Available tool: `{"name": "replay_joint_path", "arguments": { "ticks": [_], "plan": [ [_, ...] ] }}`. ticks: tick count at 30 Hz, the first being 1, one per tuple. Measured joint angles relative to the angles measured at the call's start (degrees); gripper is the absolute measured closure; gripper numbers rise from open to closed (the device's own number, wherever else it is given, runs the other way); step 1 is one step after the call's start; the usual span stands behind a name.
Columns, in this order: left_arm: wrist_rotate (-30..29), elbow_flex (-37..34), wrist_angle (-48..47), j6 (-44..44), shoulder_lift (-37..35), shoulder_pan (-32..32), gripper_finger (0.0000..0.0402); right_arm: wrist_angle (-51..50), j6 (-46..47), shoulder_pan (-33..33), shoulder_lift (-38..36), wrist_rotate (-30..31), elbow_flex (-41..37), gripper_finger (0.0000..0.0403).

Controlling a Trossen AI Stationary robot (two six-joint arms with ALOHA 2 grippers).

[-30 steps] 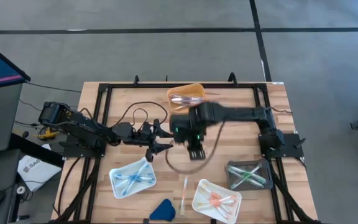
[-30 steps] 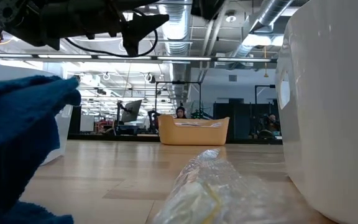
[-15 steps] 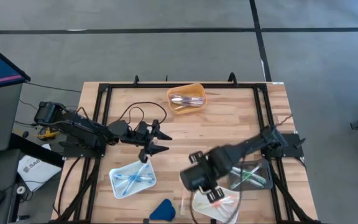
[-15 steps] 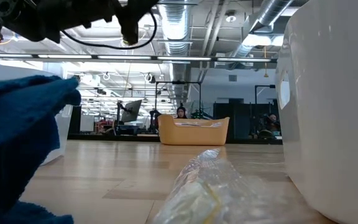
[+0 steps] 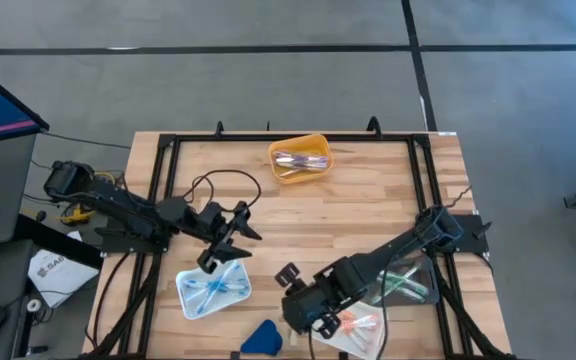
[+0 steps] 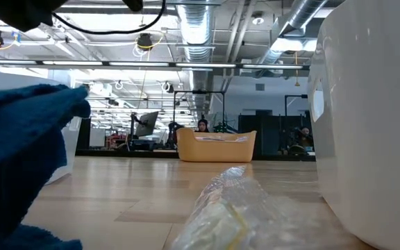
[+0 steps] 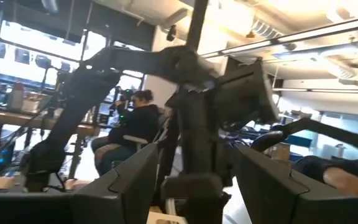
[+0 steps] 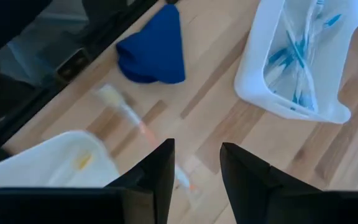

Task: Pick & Place Toothbrushes
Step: Put the orange toothbrush into the right white bin

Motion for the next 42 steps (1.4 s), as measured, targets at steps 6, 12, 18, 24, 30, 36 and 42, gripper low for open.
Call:
{"name": "replay_joint_path", "arguments": {
  "ticks": [6,12,18,24,30,36,42],
  "plan": [
    [-0.04,0.0,-0.06,0.02,0.03,-1.68,0.0198,7.72,3.12,-0.58,0.06,-0.01,-6.54,0.0275],
    [-0.07,0.0,0.13,0.04,0.03,-2.9,0.0198,8.69,20.12,-1.08,0.09,-0.24,-8.74,0.0269],
    [-0.17,0.0,0.31,-0.02,0.05,-2.9,0.0198,11.81,42.5,-1.34,0.09,-3.87,-8.75,0.0278],
    [-0.42,0.0,0.38,-0.12,0.05,-3.47,0.0198,11.67,48.44,-0.67,2.73,-7.98,-8.29,0.0347],
    [-0.87,0.0,1.0,-0.14,0.05,-5.06,0.0198,8.01,53.79,-0.7,10.82,-11.8,-1.81,0.0392],
    [-1.01,0.0,1.95,-0.1,0.05,-6.89,0.0198,-7.55,54.38,-1.74,18.93,-11.87,9.63,0.04],
    [-1.14,0.0,2.42,-0.09,0.05,-8.95,0.0198,-10.75,56.21,-2.2,23.85,-15.17,13.53,0.0402]
  ]
}}
